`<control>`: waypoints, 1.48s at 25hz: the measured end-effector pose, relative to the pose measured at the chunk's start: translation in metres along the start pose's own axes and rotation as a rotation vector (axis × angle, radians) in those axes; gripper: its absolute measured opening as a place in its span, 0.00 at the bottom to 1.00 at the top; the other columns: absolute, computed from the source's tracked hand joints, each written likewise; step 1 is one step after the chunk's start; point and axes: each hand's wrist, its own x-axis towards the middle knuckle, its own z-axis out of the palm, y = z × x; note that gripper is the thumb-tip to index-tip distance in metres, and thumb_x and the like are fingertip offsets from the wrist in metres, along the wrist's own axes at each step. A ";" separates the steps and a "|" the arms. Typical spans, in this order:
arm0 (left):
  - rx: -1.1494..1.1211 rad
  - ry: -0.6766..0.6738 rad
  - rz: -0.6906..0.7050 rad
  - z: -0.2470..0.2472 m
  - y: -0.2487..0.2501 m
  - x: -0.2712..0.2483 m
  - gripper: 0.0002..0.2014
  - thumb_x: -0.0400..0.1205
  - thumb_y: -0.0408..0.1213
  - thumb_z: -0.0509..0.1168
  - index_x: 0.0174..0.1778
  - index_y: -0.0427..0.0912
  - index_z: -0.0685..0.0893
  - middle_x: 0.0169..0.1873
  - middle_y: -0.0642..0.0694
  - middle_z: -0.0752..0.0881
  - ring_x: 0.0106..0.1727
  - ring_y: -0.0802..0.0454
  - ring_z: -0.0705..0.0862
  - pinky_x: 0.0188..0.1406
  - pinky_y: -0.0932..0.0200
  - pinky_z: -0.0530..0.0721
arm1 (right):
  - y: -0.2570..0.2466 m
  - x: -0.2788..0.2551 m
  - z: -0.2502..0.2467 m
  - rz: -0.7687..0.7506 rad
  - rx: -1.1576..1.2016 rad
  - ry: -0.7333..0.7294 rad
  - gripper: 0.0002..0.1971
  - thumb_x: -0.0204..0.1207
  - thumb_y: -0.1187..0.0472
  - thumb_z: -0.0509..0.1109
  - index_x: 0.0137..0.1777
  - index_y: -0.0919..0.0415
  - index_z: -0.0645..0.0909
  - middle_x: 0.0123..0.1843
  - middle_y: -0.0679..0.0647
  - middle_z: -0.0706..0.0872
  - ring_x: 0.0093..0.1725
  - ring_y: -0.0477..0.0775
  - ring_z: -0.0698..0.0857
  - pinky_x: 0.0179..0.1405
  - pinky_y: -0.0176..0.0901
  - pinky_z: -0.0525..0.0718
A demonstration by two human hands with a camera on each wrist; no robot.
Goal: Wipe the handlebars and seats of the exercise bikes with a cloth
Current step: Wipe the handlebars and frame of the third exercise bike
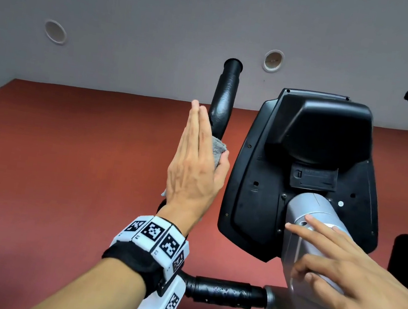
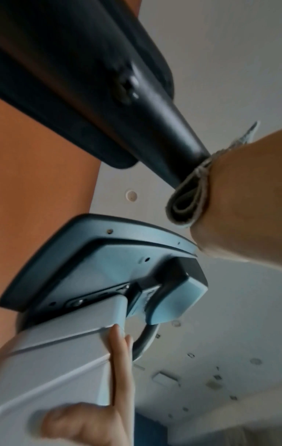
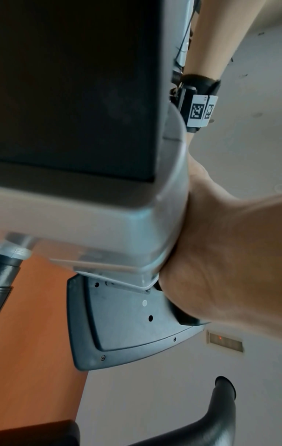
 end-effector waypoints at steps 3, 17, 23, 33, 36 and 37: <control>-0.015 0.023 0.027 0.003 -0.006 -0.002 0.40 0.88 0.43 0.64 0.88 0.30 0.51 0.89 0.33 0.55 0.89 0.44 0.61 0.79 0.47 0.77 | 0.004 0.000 0.004 -0.020 0.030 0.039 0.26 0.73 0.33 0.39 0.50 0.29 0.81 0.83 0.14 0.42 0.84 0.28 0.32 0.83 0.30 0.34; -0.111 -0.031 -0.072 0.000 -0.030 -0.067 0.41 0.88 0.47 0.65 0.89 0.34 0.49 0.89 0.36 0.58 0.89 0.48 0.60 0.81 0.47 0.74 | 0.011 -0.002 0.008 -0.036 0.060 0.055 0.21 0.76 0.34 0.44 0.51 0.26 0.80 0.84 0.16 0.47 0.86 0.30 0.37 0.86 0.42 0.49; -0.109 -0.042 -0.050 0.001 -0.029 -0.059 0.44 0.88 0.46 0.65 0.89 0.33 0.44 0.90 0.35 0.49 0.90 0.48 0.54 0.84 0.51 0.70 | 0.012 -0.003 0.012 -0.017 0.092 0.103 0.19 0.76 0.37 0.47 0.52 0.25 0.81 0.84 0.17 0.52 0.88 0.31 0.42 0.84 0.49 0.58; -0.041 -0.072 -0.037 0.000 -0.037 -0.093 0.41 0.87 0.37 0.68 0.89 0.31 0.51 0.89 0.35 0.54 0.90 0.46 0.57 0.83 0.49 0.72 | 0.012 -0.003 0.010 -0.031 0.096 0.094 0.20 0.76 0.36 0.47 0.52 0.27 0.82 0.84 0.17 0.53 0.87 0.31 0.41 0.86 0.48 0.54; 0.022 -0.031 -0.009 0.004 -0.045 -0.110 0.41 0.87 0.37 0.70 0.88 0.30 0.51 0.88 0.31 0.57 0.89 0.41 0.60 0.82 0.46 0.74 | 0.014 -0.001 0.012 -0.055 0.105 0.133 0.18 0.77 0.37 0.50 0.52 0.27 0.84 0.84 0.18 0.57 0.88 0.32 0.45 0.83 0.45 0.55; 0.050 -0.029 -0.012 0.005 -0.048 -0.123 0.41 0.87 0.38 0.69 0.88 0.29 0.52 0.87 0.30 0.58 0.88 0.40 0.61 0.81 0.44 0.75 | 0.015 -0.001 0.012 -0.062 0.107 0.136 0.18 0.77 0.37 0.51 0.52 0.28 0.84 0.84 0.18 0.57 0.88 0.31 0.45 0.82 0.44 0.55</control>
